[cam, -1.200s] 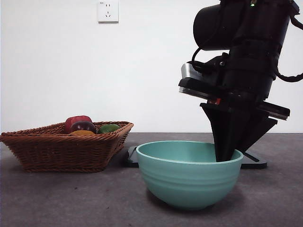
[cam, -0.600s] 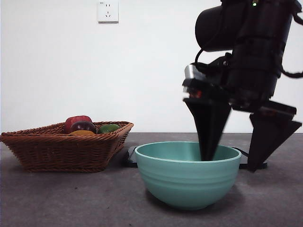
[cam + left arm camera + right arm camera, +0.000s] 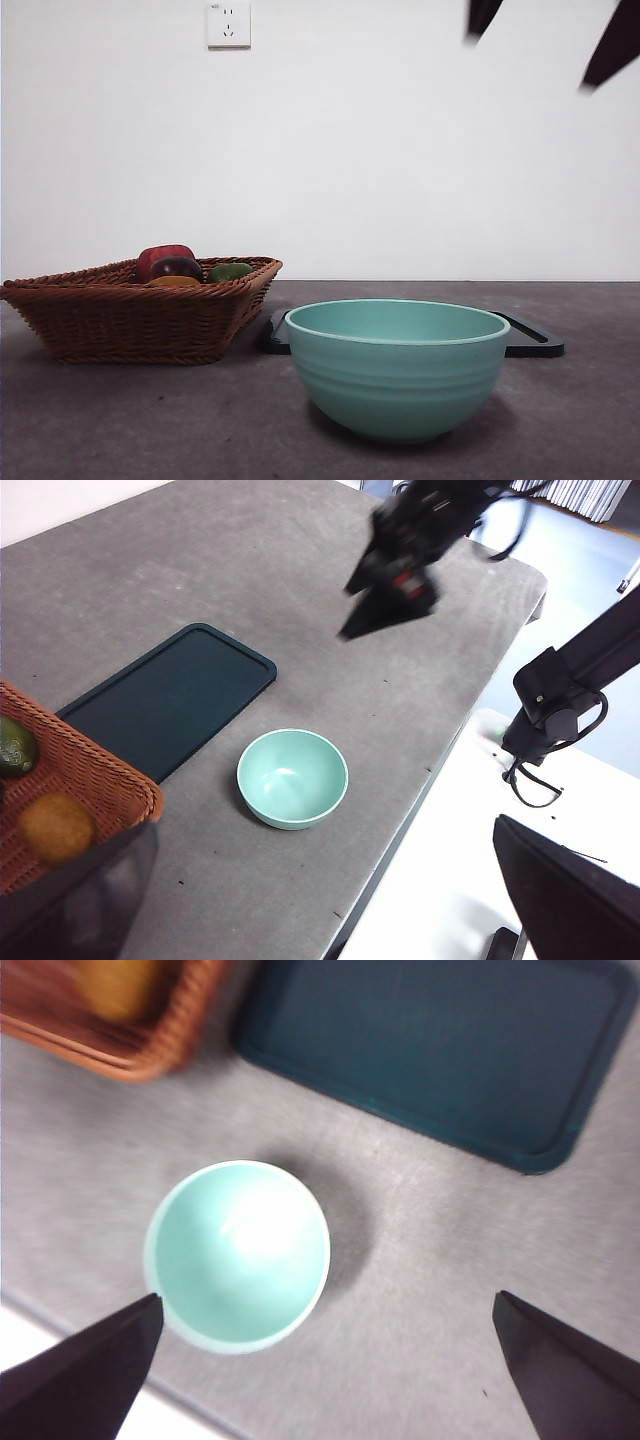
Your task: Pick up the wifruite, put it on the bowl, pick up the plate, put it on desk
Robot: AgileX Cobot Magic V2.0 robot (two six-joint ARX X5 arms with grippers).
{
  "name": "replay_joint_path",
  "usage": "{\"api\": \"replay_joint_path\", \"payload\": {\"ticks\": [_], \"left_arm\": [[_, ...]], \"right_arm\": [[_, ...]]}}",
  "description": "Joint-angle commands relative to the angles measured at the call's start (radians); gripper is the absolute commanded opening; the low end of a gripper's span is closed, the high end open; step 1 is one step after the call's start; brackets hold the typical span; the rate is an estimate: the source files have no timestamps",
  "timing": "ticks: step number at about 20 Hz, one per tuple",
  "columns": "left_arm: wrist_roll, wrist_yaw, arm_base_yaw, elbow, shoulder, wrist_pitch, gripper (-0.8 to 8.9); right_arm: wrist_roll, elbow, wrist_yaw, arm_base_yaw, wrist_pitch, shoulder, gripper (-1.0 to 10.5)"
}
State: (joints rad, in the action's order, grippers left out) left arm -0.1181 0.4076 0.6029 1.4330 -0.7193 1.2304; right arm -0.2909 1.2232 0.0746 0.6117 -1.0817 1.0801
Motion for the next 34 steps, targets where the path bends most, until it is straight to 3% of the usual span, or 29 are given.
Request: {"api": "replay_joint_path", "payload": {"ticks": [1, 11, 21, 22, 24, 34], "left_arm": [[-0.001, 0.005, 0.007, 0.013, -0.006, -0.011, 5.63], [-0.001, 0.005, 0.007, 0.013, -0.006, -0.019, 5.63], [0.026, 0.005, 0.007, 0.013, -0.006, 0.009, 5.48], [0.026, 0.005, 0.007, 0.013, -0.006, 0.011, 4.68], [0.025, 0.005, 0.007, 0.013, -0.006, 0.011, 0.42], [0.026, 0.005, 0.007, 0.013, -0.006, 0.011, 0.19]], "right_arm": [[0.019, 0.021, -0.005, 0.008, -0.027, -0.127, 5.8], [0.013, 0.021, 0.003, 0.008, -0.188, -0.573, 5.8], [0.01, 0.021, 0.006, 0.008, -0.221, -0.64, 5.5], [0.011, 0.021, 0.006, 0.008, -0.222, -0.64, 4.2], [0.013, 0.021, 0.002, 0.008, -0.229, -0.64, 0.1], [0.016, 0.021, 0.003, 0.008, -0.228, -0.64, 0.1]]}}
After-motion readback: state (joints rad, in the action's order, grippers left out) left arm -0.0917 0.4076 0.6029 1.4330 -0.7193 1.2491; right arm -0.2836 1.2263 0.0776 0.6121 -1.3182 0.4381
